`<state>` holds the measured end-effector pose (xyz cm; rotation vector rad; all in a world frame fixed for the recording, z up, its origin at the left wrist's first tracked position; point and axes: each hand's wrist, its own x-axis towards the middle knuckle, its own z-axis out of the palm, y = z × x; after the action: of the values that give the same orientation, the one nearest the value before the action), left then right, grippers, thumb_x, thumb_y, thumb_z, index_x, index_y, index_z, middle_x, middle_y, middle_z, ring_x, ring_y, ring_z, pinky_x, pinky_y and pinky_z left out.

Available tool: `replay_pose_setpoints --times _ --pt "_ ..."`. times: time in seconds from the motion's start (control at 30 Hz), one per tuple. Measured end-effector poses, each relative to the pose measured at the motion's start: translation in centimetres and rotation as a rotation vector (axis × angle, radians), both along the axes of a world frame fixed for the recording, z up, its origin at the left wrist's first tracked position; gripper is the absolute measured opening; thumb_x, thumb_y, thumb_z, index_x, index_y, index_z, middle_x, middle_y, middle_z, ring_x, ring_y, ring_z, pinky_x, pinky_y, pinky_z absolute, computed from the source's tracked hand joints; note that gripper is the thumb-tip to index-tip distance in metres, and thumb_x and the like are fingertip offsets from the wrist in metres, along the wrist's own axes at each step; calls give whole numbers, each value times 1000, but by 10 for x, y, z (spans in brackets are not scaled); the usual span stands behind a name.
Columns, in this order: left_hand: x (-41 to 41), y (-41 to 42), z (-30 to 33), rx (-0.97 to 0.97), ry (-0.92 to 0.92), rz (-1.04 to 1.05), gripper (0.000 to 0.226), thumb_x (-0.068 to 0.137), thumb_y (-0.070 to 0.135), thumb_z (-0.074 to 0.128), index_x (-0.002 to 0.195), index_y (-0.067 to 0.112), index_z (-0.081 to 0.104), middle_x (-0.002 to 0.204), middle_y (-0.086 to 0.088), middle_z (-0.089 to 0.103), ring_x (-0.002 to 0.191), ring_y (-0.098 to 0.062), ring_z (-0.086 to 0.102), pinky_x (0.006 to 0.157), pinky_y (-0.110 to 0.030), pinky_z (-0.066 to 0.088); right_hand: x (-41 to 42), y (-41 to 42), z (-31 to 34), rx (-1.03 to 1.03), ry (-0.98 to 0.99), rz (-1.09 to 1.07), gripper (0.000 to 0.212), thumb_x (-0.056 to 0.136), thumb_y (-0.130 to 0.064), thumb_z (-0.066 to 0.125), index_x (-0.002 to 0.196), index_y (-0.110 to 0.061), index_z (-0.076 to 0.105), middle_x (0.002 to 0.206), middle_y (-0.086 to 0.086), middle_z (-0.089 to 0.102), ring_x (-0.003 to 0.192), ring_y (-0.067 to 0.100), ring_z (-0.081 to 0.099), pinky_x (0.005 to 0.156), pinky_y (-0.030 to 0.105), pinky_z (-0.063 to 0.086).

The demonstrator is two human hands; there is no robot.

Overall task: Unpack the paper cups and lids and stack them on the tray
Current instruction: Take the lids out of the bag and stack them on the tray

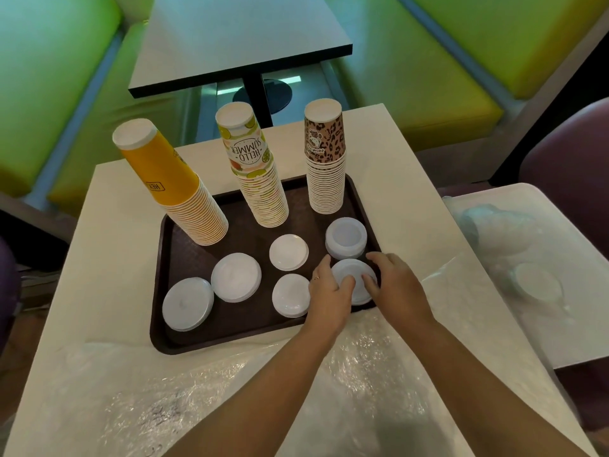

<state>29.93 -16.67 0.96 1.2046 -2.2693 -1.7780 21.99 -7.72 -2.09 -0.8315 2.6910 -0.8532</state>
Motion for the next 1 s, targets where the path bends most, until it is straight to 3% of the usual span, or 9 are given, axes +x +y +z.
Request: replay_pose_setpoints --times 0.2,0.3,0.4,0.43,0.53,0.6,0.7,0.8,1.0 --pt "35 -20 20 -179 121 -48 48 99 23 46 145 21 30 151 2 31 136 -12 29 100 -18 24 27 -3 23 -155 126 79 28 86 -14 65 113 -9 64 113 10 63 96 27 61 84 42 52" --pt "61 -33 33 -214 172 -9 45 99 22 46 142 22 34 149 1 34 131 -9 32 95 -8 27 50 -5 33 -220 51 141 29 87 -17 66 116 -13 64 117 5 63 103 19 59 87 25 48" --pt "89 -39 42 -294 199 19 45 97 22 49 140 22 37 142 6 40 130 -8 36 101 -20 29 76 -3 43 -250 -74 248 31 86 -18 68 116 -16 63 115 -2 61 100 10 58 80 6 42" --pt "100 -39 43 -337 197 25 43 96 21 51 137 22 39 137 9 42 126 -6 38 99 -18 31 86 -2 46 -247 -99 291 33 85 -19 69 117 -18 63 116 -4 60 101 7 58 81 4 42" --pt "136 -34 46 -481 241 13 24 92 17 58 114 23 51 115 10 52 104 -3 49 80 -4 40 113 2 54 -203 -135 449 43 81 -28 73 122 -24 60 125 -8 52 110 5 51 95 18 46" --pt "161 -32 41 -533 254 -59 12 89 13 62 94 21 55 94 6 59 87 -5 56 74 -12 46 131 5 56 -92 -145 559 54 78 -37 75 127 -30 54 134 -11 41 117 6 45 99 24 45" --pt "185 -27 24 -531 69 -250 12 88 14 63 80 23 60 79 8 59 71 -4 55 66 -14 42 148 10 52 197 -162 516 71 76 -47 73 137 -38 38 143 -9 24 127 13 35 101 28 42" --pt "199 -19 5 -454 -72 -345 6 89 24 62 95 23 64 93 7 62 79 -3 58 73 -16 47 161 14 44 272 -263 383 73 80 -45 70 141 -36 31 147 -4 22 131 17 36 103 28 40" --pt "203 -9 -5 -65 -125 -302 49 90 35 61 135 26 43 127 3 53 106 -13 59 90 -25 48 168 17 41 121 -408 263 70 76 -28 78 134 -29 41 140 -1 33 118 17 48 99 29 47"
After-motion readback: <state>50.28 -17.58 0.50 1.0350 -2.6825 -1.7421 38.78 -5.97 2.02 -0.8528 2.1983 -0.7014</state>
